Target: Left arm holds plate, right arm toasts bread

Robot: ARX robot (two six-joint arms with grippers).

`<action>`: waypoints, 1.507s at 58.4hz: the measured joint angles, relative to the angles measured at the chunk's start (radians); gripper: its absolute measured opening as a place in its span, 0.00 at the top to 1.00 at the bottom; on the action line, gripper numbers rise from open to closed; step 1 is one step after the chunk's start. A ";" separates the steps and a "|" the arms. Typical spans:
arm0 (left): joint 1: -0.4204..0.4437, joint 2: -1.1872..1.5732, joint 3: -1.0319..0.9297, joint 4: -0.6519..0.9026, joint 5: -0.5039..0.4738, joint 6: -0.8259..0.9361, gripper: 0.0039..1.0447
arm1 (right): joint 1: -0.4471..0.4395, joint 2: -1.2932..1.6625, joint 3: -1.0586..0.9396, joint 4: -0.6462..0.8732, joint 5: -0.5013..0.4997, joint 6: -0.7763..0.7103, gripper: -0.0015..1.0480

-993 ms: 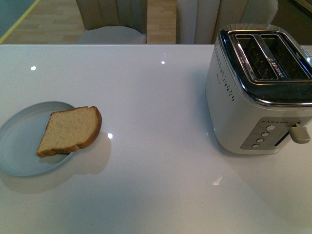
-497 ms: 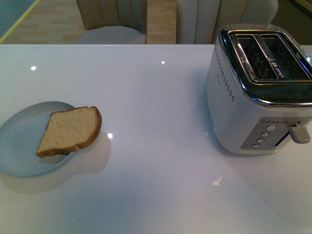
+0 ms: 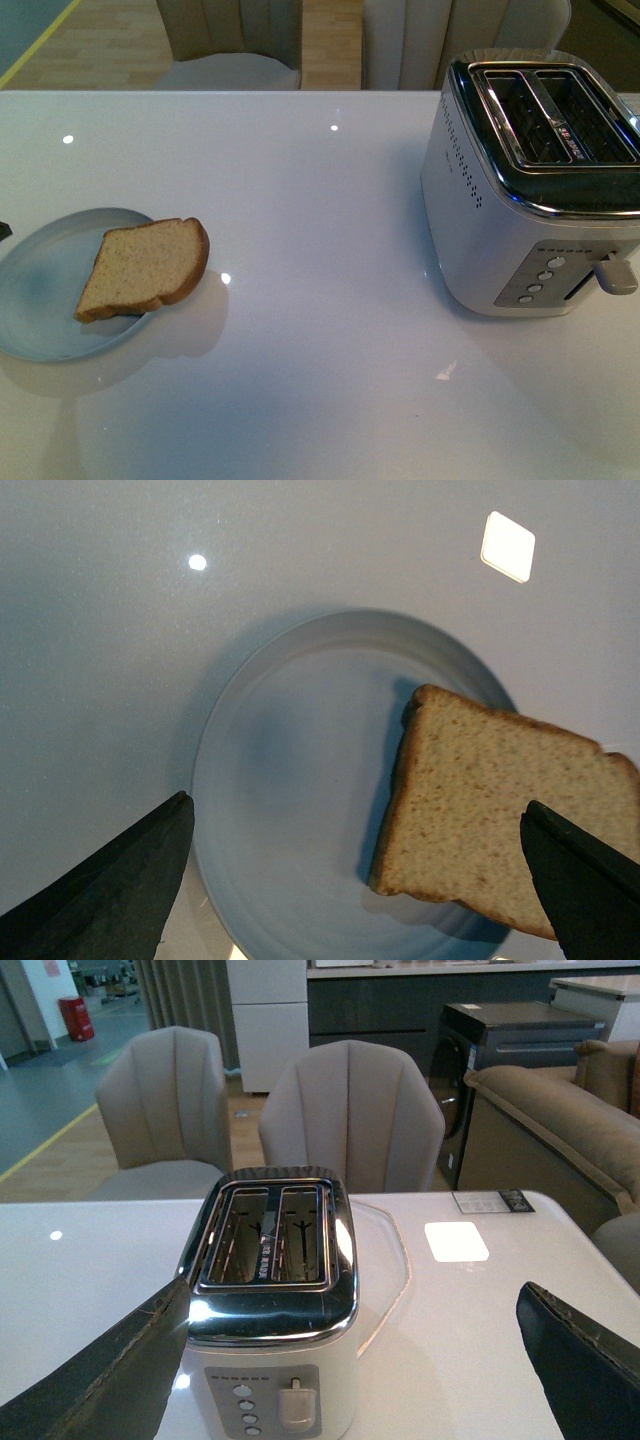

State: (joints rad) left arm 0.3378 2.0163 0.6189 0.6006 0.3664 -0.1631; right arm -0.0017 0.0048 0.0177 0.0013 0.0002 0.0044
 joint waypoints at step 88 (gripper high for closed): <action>-0.016 0.369 0.180 0.026 -0.108 0.064 0.63 | 0.000 0.000 0.000 0.000 0.000 0.000 0.08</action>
State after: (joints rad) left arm 0.3222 2.3848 0.7990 0.6270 0.2588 -0.0986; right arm -0.0017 0.0048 0.0177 0.0013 0.0002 0.0044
